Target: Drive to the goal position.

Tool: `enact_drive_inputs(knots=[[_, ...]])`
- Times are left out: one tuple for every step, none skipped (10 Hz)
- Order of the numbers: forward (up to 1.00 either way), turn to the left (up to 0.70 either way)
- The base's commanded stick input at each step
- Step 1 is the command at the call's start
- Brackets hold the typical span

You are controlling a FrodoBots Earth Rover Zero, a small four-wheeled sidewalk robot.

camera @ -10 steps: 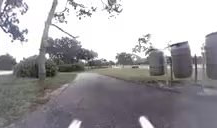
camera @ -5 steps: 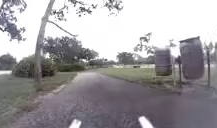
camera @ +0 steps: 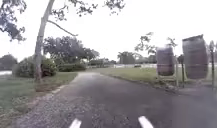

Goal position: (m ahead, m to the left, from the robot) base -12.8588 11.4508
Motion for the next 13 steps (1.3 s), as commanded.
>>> enact_drive_inputs(knots=[[0.00, 0.70], [0.00, 0.70], [0.00, 0.70], [0.00, 0.70], [0.00, 0.70], [0.00, 0.70], [0.00, 0.70], [0.00, 0.70], [0.00, 0.70], [0.00, 0.70], [0.00, 0.70], [0.00, 0.70], [0.00, 0.70]])
